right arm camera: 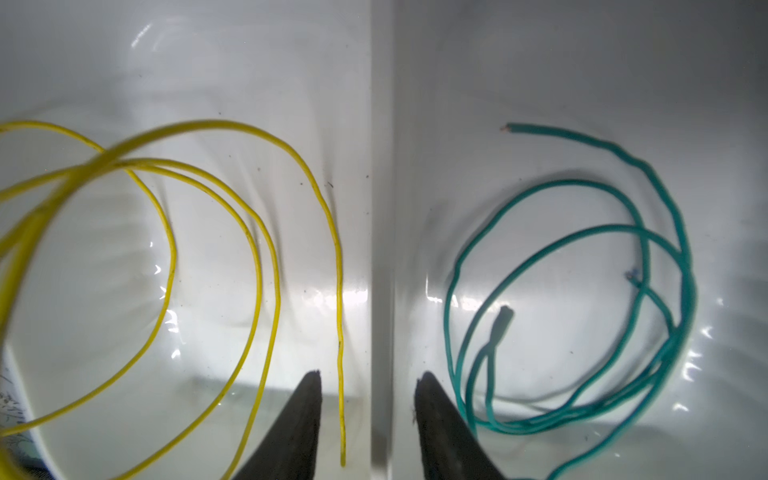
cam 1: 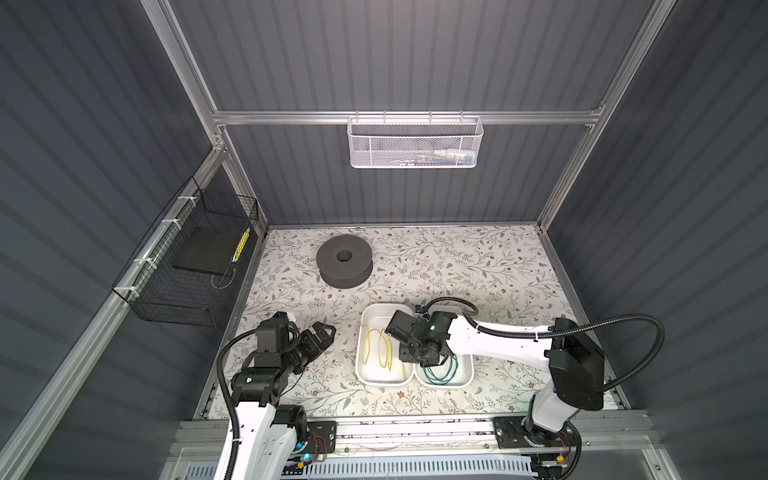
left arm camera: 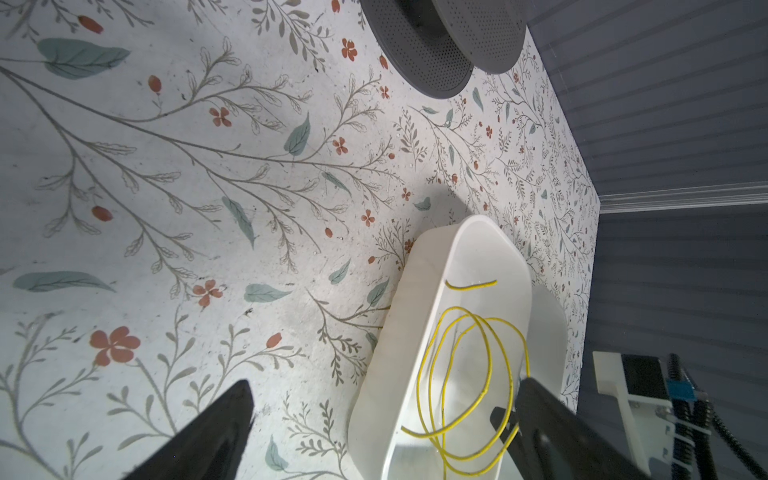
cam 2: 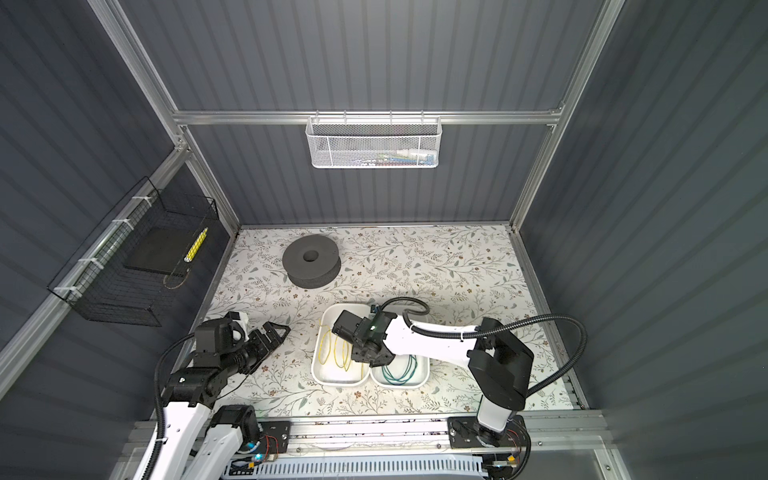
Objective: Wrap the cables
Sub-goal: 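Lower the right gripper onto the seam between the two white trays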
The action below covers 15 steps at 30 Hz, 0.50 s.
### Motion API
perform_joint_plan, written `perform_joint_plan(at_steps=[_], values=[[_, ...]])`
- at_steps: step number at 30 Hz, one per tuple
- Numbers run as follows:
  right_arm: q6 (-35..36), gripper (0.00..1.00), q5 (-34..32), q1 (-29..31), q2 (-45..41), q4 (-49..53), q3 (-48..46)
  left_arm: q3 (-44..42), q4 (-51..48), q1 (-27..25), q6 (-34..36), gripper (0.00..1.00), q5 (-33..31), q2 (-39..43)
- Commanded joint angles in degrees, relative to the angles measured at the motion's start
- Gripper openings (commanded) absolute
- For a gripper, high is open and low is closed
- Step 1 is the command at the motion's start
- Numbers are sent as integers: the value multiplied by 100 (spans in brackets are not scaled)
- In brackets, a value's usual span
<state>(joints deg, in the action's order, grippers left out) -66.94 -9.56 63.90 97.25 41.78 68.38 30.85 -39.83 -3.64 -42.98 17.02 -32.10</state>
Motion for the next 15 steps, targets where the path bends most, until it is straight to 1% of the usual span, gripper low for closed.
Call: perform_joint_plan(at_steps=[1, 7, 11, 15], values=[[-262, 41, -159, 31, -99, 255, -95, -19, 14, 21, -104, 99, 144, 22], [-330, 39, -159, 105, -67, 273, -88, 22, -23, 21, -132, 99, 144, 36], [-361, 35, -138, 131, -40, 214, -114, 48, -99, 21, -133, 99, 142, 97], [-338, 28, -180, 140, -33, 201, -113, 69, -157, 21, -137, 99, 144, 138]])
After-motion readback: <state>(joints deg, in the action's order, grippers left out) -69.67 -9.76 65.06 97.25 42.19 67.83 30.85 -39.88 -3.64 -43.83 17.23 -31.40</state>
